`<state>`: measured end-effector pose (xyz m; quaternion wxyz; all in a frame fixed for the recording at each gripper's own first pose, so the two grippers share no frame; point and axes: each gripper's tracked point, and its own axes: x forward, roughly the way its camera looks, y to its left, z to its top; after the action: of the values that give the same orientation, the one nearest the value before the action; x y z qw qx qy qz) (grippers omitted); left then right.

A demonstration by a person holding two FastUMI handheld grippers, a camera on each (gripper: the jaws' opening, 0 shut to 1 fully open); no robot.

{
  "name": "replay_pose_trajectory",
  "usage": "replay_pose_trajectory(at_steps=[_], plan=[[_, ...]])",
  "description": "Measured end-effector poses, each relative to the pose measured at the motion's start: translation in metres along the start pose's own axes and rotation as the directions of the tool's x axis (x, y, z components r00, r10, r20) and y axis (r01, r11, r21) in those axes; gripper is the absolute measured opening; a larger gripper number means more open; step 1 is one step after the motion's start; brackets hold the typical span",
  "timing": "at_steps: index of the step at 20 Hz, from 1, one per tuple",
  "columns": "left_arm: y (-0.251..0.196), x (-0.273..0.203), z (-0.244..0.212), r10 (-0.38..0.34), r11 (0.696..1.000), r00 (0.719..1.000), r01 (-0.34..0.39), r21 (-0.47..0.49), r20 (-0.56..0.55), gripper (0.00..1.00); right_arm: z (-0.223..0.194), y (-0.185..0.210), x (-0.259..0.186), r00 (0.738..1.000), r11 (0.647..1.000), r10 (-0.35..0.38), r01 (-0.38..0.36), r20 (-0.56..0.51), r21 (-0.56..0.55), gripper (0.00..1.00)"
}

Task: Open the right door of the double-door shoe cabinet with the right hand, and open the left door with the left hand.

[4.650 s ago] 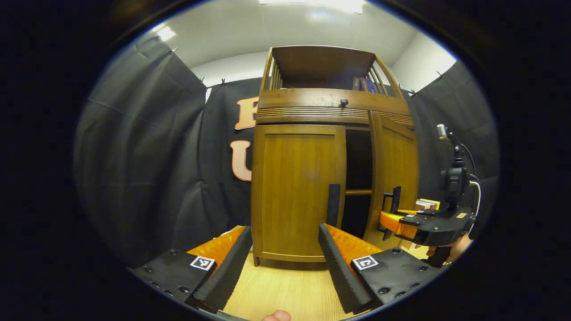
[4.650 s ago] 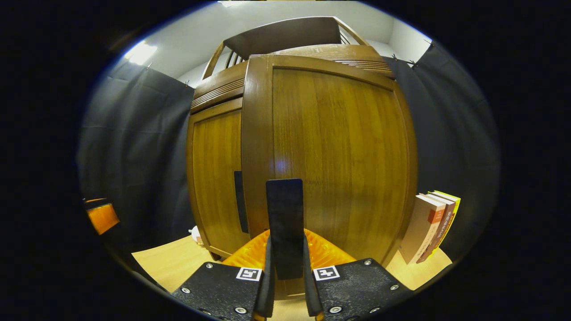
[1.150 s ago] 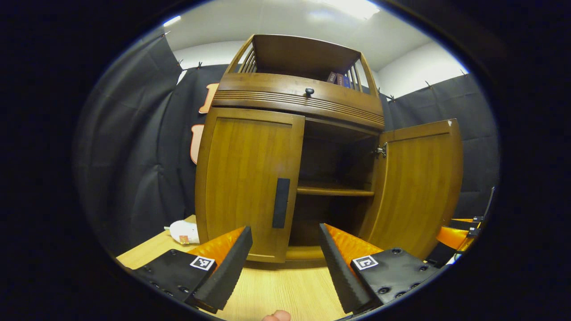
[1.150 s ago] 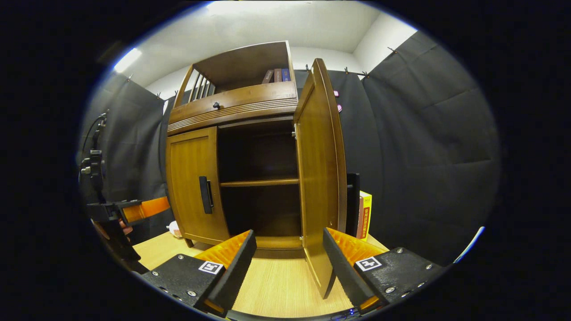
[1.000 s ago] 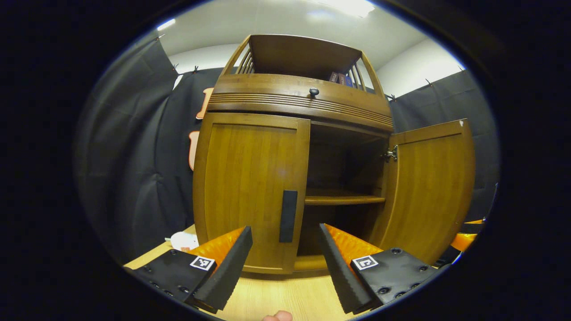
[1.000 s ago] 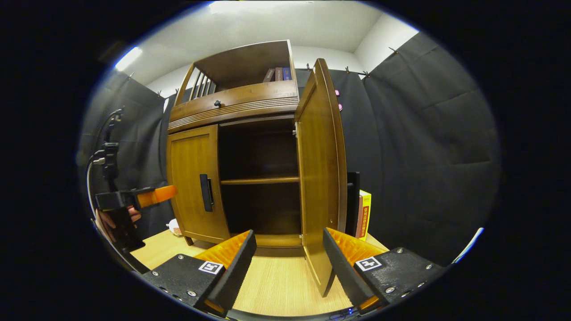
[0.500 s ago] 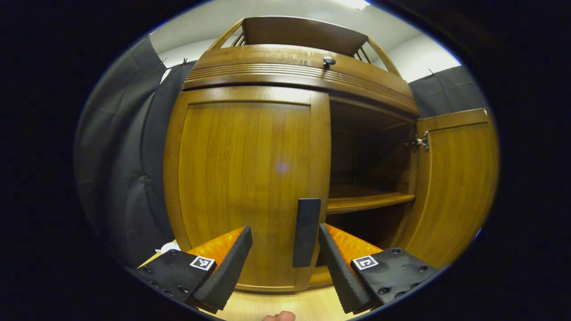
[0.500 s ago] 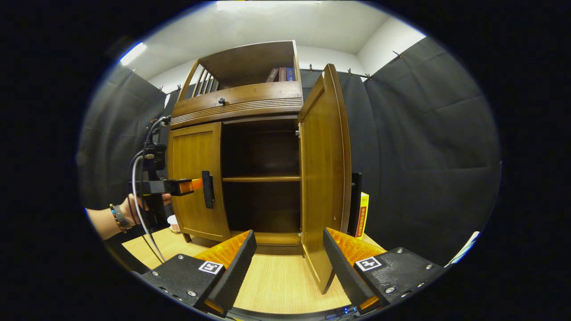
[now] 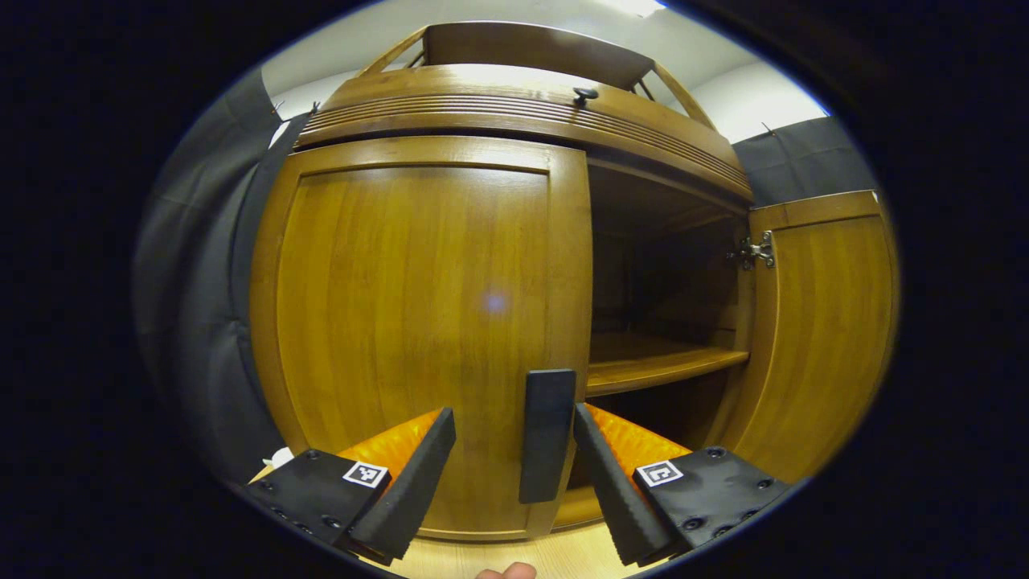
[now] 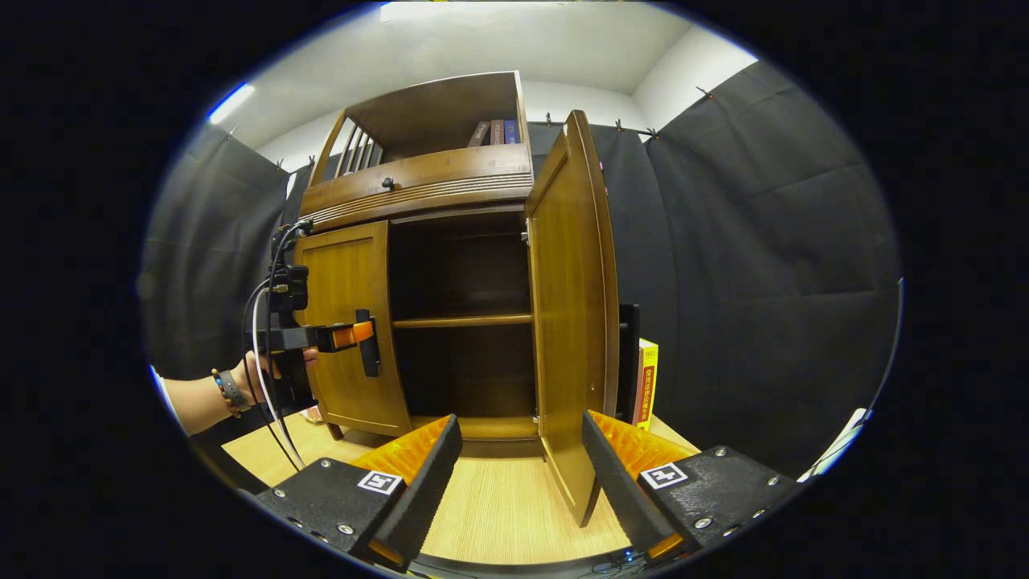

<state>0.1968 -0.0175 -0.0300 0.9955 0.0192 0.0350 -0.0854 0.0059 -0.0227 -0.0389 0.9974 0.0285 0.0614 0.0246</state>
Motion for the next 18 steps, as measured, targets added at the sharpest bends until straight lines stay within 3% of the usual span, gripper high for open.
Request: replay_pose_trajectory(at_steps=[9, 15, 17, 18], plan=[[0.010, 0.026, -0.015, 0.067, 0.997, 0.997, -0.069, -0.035, -0.048, 0.95, 0.003, -0.004, -0.001, 1.000, 1.000, -0.017, 0.017, 0.020, -0.013, 0.92], [0.009, 0.029, -0.019, 0.106, 0.994, 0.994, -0.106, -0.004, -0.039, 1.00, 0.002, -0.002, 0.003, 1.000, 1.000, -0.014, 0.015, 0.019, -0.007, 0.92], [0.005, 0.029, -0.019, 0.093, 0.995, 0.995, -0.095, -0.029, -0.040, 0.99, 0.000, 0.000, 0.003, 1.000, 1.000, -0.007, 0.008, 0.012, -0.009, 0.92], [0.000, 0.030, -0.020, 0.079, 0.996, 0.996, -0.081, -0.048, -0.044, 0.92, -0.001, 0.001, 0.004, 1.000, 1.000, -0.003, 0.003, 0.010, -0.009, 0.92]])
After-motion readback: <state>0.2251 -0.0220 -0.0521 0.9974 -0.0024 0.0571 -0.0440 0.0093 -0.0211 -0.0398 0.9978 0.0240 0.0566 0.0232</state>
